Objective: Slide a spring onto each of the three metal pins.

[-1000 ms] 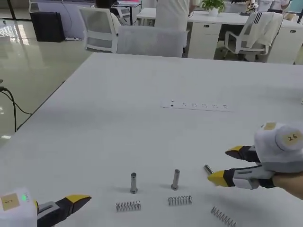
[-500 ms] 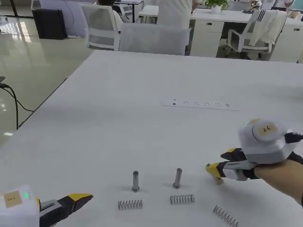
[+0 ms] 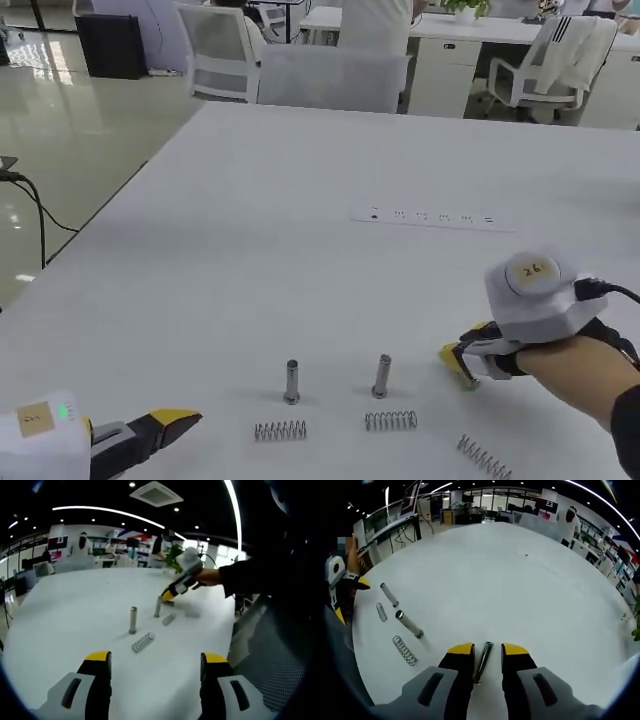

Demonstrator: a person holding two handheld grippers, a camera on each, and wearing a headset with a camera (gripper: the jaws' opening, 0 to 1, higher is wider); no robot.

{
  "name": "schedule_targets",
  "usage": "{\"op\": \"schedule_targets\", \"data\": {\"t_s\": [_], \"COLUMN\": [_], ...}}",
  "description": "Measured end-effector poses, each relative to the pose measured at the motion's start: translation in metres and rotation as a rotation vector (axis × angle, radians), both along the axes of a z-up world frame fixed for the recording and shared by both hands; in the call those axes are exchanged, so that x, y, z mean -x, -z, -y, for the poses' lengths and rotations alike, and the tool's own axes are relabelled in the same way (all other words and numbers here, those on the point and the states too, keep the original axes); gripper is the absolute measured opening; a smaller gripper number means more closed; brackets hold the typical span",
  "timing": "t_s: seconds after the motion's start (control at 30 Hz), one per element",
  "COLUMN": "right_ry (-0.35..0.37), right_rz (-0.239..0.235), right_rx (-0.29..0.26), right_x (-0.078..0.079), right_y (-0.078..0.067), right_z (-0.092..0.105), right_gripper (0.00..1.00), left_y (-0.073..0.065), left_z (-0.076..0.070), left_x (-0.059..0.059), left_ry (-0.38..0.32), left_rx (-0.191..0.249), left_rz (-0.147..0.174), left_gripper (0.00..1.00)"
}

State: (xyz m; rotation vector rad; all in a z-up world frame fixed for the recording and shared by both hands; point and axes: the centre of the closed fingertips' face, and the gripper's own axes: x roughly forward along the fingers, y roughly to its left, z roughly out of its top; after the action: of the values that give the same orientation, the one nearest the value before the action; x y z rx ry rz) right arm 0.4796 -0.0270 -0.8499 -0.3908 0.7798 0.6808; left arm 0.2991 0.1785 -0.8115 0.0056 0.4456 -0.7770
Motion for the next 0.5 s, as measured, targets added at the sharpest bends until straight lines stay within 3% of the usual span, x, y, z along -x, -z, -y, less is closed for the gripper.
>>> {"op": "schedule_targets", "data": {"t_s": [0.27, 0.5], "right_ry": [0.029, 0.045], "right_rz": [-0.026, -0.053], "right_rx": [0.023, 0.011], "right_x": [0.0, -0.001], "right_y": [0.008, 0.012], "right_z": [0.002, 0.001], "right_gripper": [0.13, 0.08], "left_y": [0.001, 0.002], "left_z": [-0.002, -0.002], "left_x": [0.001, 0.001], "left_ry": [-0.003, 0.0], "left_rx": [0.0, 0.001], "left_rz": [-0.003, -0.006], "left_gripper": [0.68, 0.67]}}
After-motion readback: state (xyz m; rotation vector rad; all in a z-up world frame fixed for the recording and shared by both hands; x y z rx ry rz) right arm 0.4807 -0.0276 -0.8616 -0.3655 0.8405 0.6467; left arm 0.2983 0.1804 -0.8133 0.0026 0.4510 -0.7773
